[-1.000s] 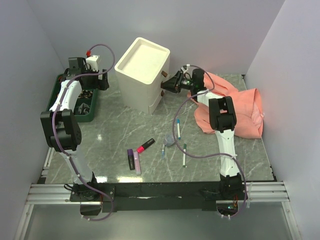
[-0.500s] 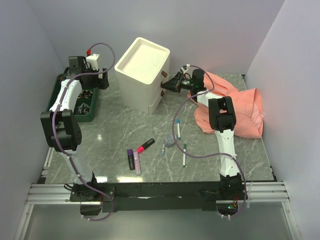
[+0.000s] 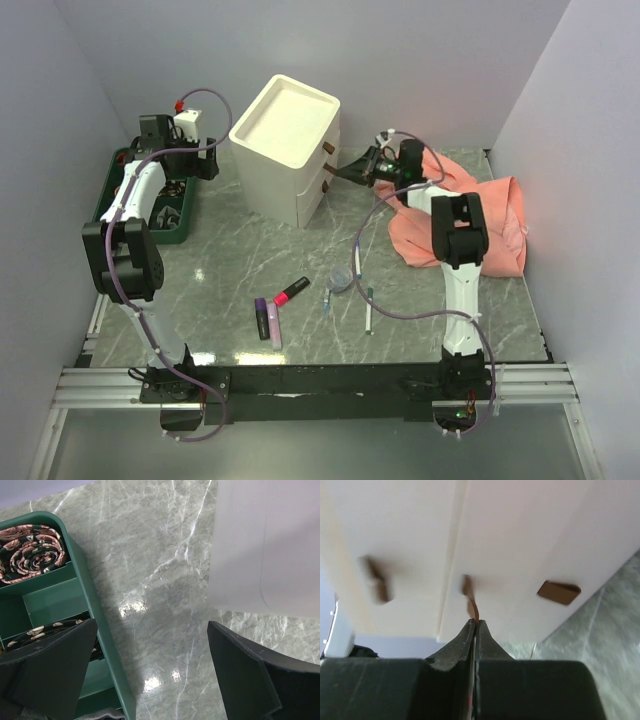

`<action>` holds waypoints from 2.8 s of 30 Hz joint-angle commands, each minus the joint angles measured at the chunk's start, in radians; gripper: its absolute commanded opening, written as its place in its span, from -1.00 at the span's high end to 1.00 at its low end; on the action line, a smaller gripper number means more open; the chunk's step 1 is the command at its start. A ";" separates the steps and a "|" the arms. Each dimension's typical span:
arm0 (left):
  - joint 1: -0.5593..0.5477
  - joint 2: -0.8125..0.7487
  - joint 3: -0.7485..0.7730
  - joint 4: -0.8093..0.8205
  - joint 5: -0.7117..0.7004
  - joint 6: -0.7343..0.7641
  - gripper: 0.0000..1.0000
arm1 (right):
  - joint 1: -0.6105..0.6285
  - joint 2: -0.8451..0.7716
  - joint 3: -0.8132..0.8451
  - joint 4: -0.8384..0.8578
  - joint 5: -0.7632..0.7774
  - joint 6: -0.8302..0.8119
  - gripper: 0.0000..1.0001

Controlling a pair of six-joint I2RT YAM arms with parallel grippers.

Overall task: Sort the stationery into containers
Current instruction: Open the drawer in the storage box, then pick up the stationery from the center of the board.

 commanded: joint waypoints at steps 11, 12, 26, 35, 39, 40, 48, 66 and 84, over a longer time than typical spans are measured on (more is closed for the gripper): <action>0.019 0.018 0.070 0.128 0.031 -0.031 -0.99 | -0.132 -0.285 -0.147 -0.200 -0.069 -0.248 0.97; 0.017 0.015 0.070 0.131 0.032 -0.034 -0.99 | -0.134 -0.293 -0.151 -0.215 -0.072 -0.253 0.97; 0.022 0.015 0.068 0.162 0.031 -0.048 -0.99 | -0.214 -0.374 -0.219 -0.304 -0.069 -0.339 0.97; 0.022 0.013 0.067 0.174 0.038 -0.065 -0.99 | -0.211 -0.365 -0.216 -0.357 -0.039 -0.376 0.70; 0.022 -0.001 0.054 0.180 0.045 -0.077 -0.99 | -0.209 -0.363 -0.202 -0.408 -0.022 -0.419 0.32; 0.023 -0.004 0.053 0.182 0.046 -0.077 -0.99 | -0.209 -0.365 -0.199 -0.431 -0.022 -0.454 0.27; 0.023 -0.080 0.030 0.217 -0.004 -0.094 -0.99 | -0.212 -0.471 -0.257 -0.762 -0.014 -0.765 0.07; 0.034 -0.357 -0.326 0.305 -0.054 -0.110 -0.99 | 0.140 -0.767 -0.346 -1.287 0.269 -1.972 -0.99; 0.068 -0.470 -0.482 0.298 -0.035 -0.125 -0.99 | 0.368 -0.627 -0.363 -1.390 0.426 -2.401 -1.00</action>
